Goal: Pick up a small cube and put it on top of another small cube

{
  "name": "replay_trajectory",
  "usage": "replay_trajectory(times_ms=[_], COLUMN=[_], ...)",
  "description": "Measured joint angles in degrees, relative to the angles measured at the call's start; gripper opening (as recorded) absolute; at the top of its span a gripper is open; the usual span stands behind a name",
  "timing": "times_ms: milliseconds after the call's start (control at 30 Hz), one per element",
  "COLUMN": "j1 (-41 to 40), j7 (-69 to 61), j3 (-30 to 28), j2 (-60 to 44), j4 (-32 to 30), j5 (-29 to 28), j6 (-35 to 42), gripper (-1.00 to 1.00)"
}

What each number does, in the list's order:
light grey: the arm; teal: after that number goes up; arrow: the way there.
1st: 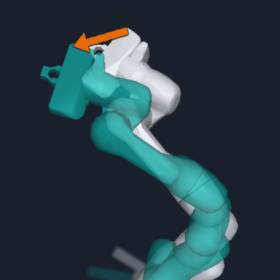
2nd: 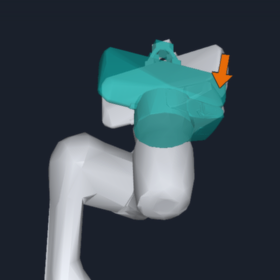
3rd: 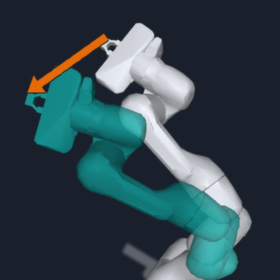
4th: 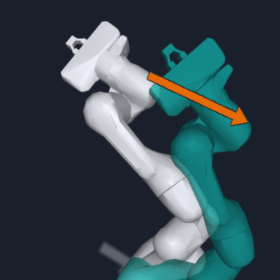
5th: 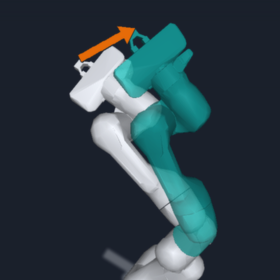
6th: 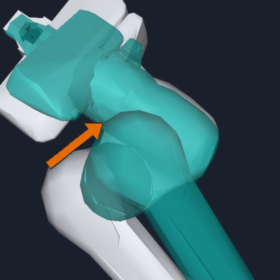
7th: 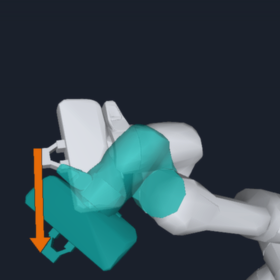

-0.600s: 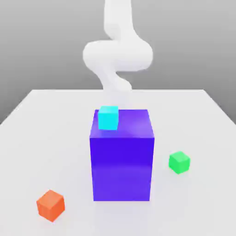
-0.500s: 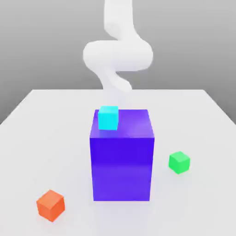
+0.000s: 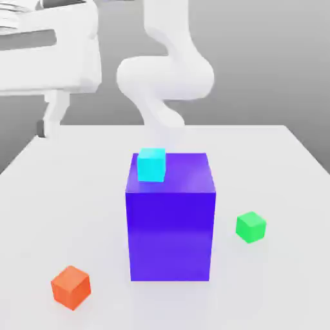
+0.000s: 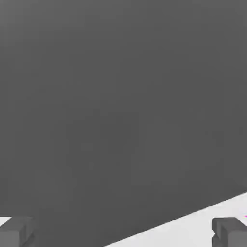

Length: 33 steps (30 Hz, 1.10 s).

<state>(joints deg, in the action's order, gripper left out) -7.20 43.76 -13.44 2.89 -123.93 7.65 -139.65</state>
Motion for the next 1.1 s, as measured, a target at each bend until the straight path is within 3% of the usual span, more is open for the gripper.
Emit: replay_trajectory(times_ms=[467, 600, 633, 867, 1000, 1100], j1=[-9.9, -12.6, -13.2, -13.3, -11.1, -7.6], j7=[-2.4, -3.9, -4.3, -4.5, -3.1, -5.9], j3=[-3.4, -1.5, -0.8, -0.7, -2.9, 0.6], j2=[-29.3, -37.6, -39.3, -39.7, -33.2, -28.5], j4=[5.4, 7.3, 7.8, 7.8, 6.6, 3.5], j5=[6.6, 9.1, 9.7, 9.9, 7.5, 6.7], j6=[-5.2, -9.8, -11.1, -11.2, -6.7, -6.9], gripper=[0.00, 0.00, -1.00, -1.00, -1.00, -1.00])
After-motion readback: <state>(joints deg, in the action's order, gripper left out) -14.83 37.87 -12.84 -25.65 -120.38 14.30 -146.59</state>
